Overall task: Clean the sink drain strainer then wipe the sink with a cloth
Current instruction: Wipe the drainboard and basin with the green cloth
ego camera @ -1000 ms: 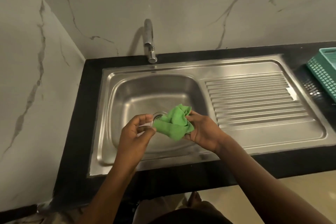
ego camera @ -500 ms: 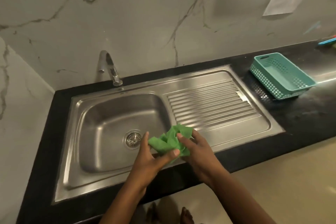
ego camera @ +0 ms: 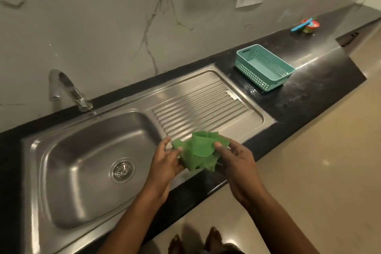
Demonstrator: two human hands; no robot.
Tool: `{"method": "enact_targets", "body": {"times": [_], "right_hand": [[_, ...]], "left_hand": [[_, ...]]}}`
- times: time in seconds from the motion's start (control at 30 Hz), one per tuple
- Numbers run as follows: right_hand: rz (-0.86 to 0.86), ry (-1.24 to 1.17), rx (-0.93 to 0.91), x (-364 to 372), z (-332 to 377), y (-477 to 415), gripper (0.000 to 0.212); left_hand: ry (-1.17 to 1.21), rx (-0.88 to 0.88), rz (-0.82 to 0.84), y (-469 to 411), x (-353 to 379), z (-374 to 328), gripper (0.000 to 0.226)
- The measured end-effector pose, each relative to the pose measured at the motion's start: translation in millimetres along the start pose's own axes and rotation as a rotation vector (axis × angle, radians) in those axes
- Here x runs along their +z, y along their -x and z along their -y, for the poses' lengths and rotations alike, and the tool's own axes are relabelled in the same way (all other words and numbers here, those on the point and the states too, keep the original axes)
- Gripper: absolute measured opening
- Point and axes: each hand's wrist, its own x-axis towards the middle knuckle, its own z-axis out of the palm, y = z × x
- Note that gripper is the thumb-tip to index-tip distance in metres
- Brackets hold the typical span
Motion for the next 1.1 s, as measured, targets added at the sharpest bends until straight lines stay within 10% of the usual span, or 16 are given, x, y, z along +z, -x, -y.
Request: {"method": "enact_targets", "body": {"times": [0.2,0.67,1.1], "right_hand": [[-0.104,0.015,0.003,-43,8,-7,0.032],[-0.094,0.005,0.128,-246,65,-80,0.018],[0.263,0.455,0.102,-320,119,-184,0.081]], "left_hand": [[-0.090,-0.072,0.199,2,41,21,0.093],[-0.015,0.062,0.009,-63,228,44,0.059],[-0.374,0.289,0.185,-114,348,-8,0.048]]}}
